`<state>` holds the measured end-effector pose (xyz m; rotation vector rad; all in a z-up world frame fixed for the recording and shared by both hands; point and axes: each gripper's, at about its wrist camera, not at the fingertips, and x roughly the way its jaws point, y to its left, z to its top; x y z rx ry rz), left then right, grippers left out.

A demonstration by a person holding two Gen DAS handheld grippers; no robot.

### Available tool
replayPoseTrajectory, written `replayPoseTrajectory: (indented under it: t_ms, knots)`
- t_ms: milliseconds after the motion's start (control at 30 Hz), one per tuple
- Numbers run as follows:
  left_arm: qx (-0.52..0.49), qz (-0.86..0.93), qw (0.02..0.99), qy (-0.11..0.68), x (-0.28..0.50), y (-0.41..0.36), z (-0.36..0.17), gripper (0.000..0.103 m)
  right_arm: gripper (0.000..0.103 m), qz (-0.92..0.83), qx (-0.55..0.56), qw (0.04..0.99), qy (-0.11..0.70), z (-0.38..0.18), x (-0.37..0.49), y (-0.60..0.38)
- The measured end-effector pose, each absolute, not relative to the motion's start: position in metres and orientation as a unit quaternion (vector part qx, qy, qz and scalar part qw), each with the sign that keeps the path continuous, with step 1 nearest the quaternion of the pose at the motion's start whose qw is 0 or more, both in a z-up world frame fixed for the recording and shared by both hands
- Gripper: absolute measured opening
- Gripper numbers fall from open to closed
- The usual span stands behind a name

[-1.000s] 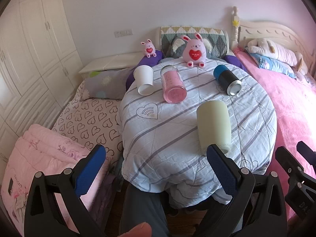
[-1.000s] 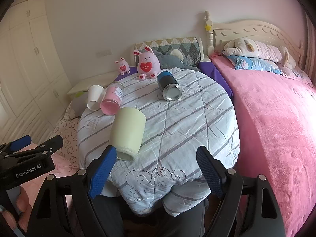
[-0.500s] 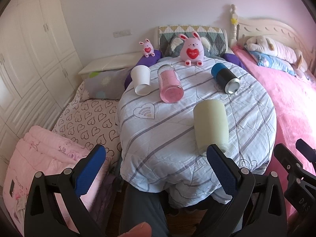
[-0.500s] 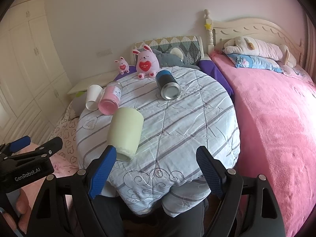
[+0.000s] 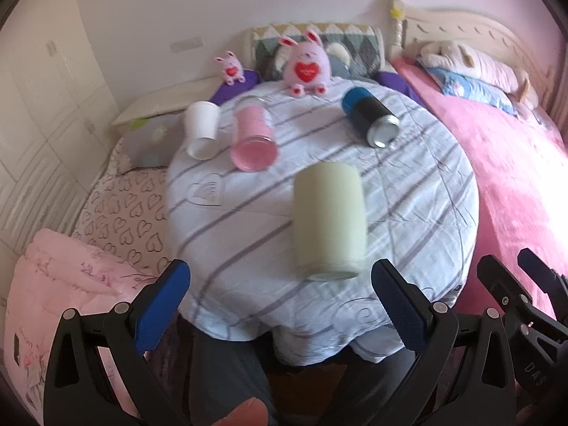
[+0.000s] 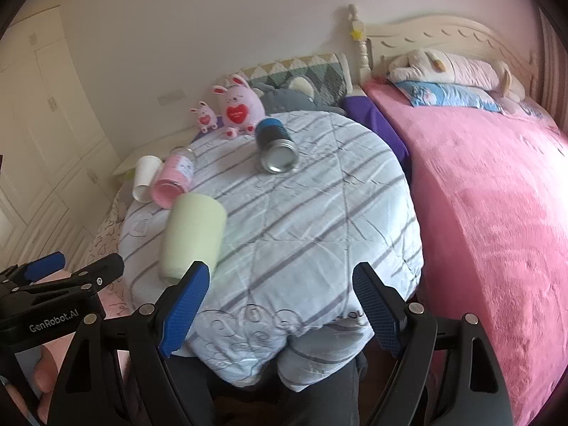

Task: Flip cup upright
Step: 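Move the left tool to the pale green cup and grasp it, then lift and rotate the pale green cup with the left tool, opening upward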

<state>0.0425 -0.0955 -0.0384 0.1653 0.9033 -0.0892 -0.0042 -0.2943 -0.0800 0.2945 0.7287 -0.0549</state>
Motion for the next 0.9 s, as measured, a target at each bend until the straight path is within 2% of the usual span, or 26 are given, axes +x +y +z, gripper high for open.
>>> replayPoseTrajectory:
  t_ms: [900]
  knots:
    - [0.033, -0.072, 0.836, 0.542, 0.149, -0.123, -0.113, 0.103, 0.084, -0.043, 0.167, 0.897, 0.407, -0.123, 0.057, -0.332]
